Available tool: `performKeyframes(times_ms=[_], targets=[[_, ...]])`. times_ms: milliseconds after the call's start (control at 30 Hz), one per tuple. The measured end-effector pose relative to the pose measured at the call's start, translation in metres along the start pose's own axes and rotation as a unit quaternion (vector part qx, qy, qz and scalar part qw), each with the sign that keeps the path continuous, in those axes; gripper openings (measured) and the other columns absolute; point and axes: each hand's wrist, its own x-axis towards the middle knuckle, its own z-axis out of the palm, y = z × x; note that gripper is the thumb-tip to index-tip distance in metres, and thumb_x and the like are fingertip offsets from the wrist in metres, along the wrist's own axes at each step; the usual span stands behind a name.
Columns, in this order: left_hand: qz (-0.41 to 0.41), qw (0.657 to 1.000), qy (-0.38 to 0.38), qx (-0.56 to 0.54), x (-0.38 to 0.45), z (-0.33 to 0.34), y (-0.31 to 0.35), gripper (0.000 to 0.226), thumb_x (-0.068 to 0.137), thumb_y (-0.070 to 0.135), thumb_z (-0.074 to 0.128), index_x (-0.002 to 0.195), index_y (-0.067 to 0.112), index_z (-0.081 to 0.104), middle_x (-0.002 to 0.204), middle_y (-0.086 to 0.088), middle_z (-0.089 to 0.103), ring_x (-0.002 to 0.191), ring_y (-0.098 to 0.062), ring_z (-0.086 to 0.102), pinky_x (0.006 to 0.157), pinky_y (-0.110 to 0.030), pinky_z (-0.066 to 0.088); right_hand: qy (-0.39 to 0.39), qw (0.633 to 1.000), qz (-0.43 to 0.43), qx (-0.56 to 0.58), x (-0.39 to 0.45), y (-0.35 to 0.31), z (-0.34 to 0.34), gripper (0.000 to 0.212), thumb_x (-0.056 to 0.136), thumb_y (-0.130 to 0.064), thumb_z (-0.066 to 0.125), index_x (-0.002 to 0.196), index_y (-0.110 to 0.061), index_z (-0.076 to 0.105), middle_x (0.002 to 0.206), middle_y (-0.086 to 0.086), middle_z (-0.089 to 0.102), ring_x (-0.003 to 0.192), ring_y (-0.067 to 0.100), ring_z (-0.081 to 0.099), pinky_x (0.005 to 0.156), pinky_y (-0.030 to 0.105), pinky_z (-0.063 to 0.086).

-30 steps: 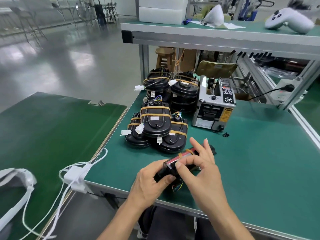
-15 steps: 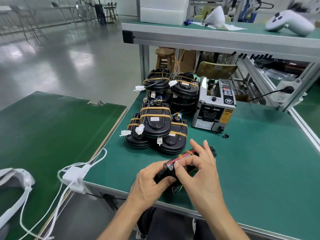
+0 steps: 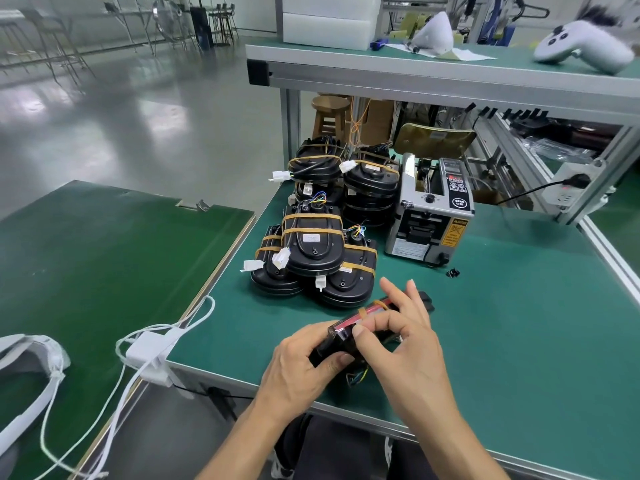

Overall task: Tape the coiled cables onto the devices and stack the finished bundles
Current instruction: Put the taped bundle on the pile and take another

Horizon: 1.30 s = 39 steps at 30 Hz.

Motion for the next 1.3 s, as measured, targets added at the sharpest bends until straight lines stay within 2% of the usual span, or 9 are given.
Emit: performKeyframes(times_ms=[67, 200, 267, 633, 800, 967, 1100, 1233, 1300], targets=[[0.001, 1.000, -0.001, 0.001, 0.000, 0.000, 0.000, 0.043, 0.098, 0.071, 0.065, 0.136, 0.052, 0.066, 0.127, 0.019, 0.074, 0.119, -0.013, 0.072, 0.093, -0.048, 0.061, -0.008, 1.000, -0.001, -0.004, 0.000, 0.000, -0.002, 0.016, 0.085, -0.020, 0.077, 0.075, -0.032, 0.075, 0.155, -0.028, 0.043, 0.148, -0.020, 0.003, 0.112, 0.011, 0.009], [0.003, 1.000, 0.001, 0.001, 0.000, 0.000, 0.001, 0.043, 0.098, 0.071, 0.065, 0.137, 0.052, 0.066, 0.129, 0.020, 0.074, 0.120, -0.012, 0.071, 0.094, -0.048, 0.061, -0.012, 1.000, 0.002, -0.021, -0.002, -0.002, -0.002, 0.016, 0.085, -0.023, 0.078, 0.076, -0.036, 0.074, 0.155, -0.030, 0.040, 0.149, -0.020, 0.001, 0.127, 0.039, 0.011], [0.005, 1.000, 0.001, 0.002, 0.000, 0.000, 0.001, 0.043, 0.098, 0.070, 0.066, 0.138, 0.053, 0.065, 0.130, 0.020, 0.073, 0.121, -0.012, 0.071, 0.095, -0.048, 0.061, -0.006, 1.000, 0.002, -0.027, -0.002, -0.003, -0.001, 0.017, 0.085, -0.023, 0.078, 0.077, -0.037, 0.074, 0.157, -0.029, 0.040, 0.149, -0.019, 0.000, 0.128, 0.045, 0.011], [0.005, 1.000, 0.004, -0.005, 0.000, 0.000, 0.003, 0.041, 0.099, 0.067, 0.068, 0.137, 0.053, 0.066, 0.129, 0.019, 0.074, 0.121, -0.015, 0.072, 0.094, -0.050, 0.060, 0.021, 0.998, -0.010, -0.056, -0.004, -0.006, 0.004, 0.019, 0.084, -0.022, 0.079, 0.070, -0.032, 0.071, 0.154, -0.024, 0.043, 0.153, -0.012, 0.003, 0.128, 0.052, 0.012], [-0.001, 1.000, -0.002, -0.002, 0.000, 0.000, 0.002, 0.041, 0.099, 0.066, 0.069, 0.136, 0.050, 0.067, 0.128, 0.019, 0.074, 0.121, -0.014, 0.071, 0.095, -0.049, 0.060, 0.015, 0.997, -0.006, -0.072, -0.003, -0.007, 0.002, 0.015, 0.084, -0.026, 0.079, 0.073, -0.033, 0.071, 0.152, -0.025, 0.041, 0.154, -0.011, 0.003, 0.128, 0.051, 0.012], [0.004, 1.000, 0.005, 0.002, 0.000, 0.000, 0.004, 0.041, 0.099, 0.068, 0.068, 0.136, 0.050, 0.067, 0.129, 0.020, 0.074, 0.122, -0.013, 0.071, 0.095, -0.048, 0.060, 0.018, 0.998, -0.008, -0.065, -0.001, -0.004, 0.001, 0.018, 0.084, -0.024, 0.080, 0.089, -0.033, 0.065, 0.152, -0.024, 0.044, 0.154, -0.009, 0.004, 0.128, 0.050, 0.014], [0.006, 1.000, 0.005, 0.000, 0.000, 0.000, 0.005, 0.042, 0.098, 0.069, 0.067, 0.135, 0.047, 0.069, 0.128, 0.019, 0.074, 0.121, -0.014, 0.071, 0.095, -0.050, 0.060, 0.005, 0.999, 0.002, -0.048, 0.000, -0.002, 0.001, 0.018, 0.085, -0.022, 0.079, 0.089, -0.034, 0.066, 0.150, -0.028, 0.043, 0.152, -0.014, 0.001, 0.128, 0.048, 0.014], [0.002, 1.000, 0.007, -0.001, 0.000, 0.000, 0.004, 0.048, 0.096, 0.074, 0.064, 0.136, 0.047, 0.068, 0.128, 0.020, 0.074, 0.121, -0.014, 0.071, 0.095, -0.049, 0.060, 0.036, 0.999, 0.016, -0.010, 0.001, -0.004, 0.005, 0.012, 0.085, -0.029, 0.077, 0.088, -0.034, 0.067, 0.150, -0.025, 0.047, 0.152, -0.013, 0.004, 0.128, 0.048, 0.014], [0.004, 1.000, 0.006, -0.005, 0.000, 0.000, 0.004, 0.047, 0.097, 0.073, 0.064, 0.137, 0.049, 0.068, 0.130, 0.019, 0.074, 0.122, -0.014, 0.071, 0.095, -0.049, 0.060, 0.047, 0.999, 0.003, -0.019, 0.000, -0.004, 0.008, 0.016, 0.086, -0.029, 0.078, 0.093, -0.035, 0.065, 0.152, -0.020, 0.047, 0.154, -0.009, 0.005, 0.127, 0.048, 0.015]])
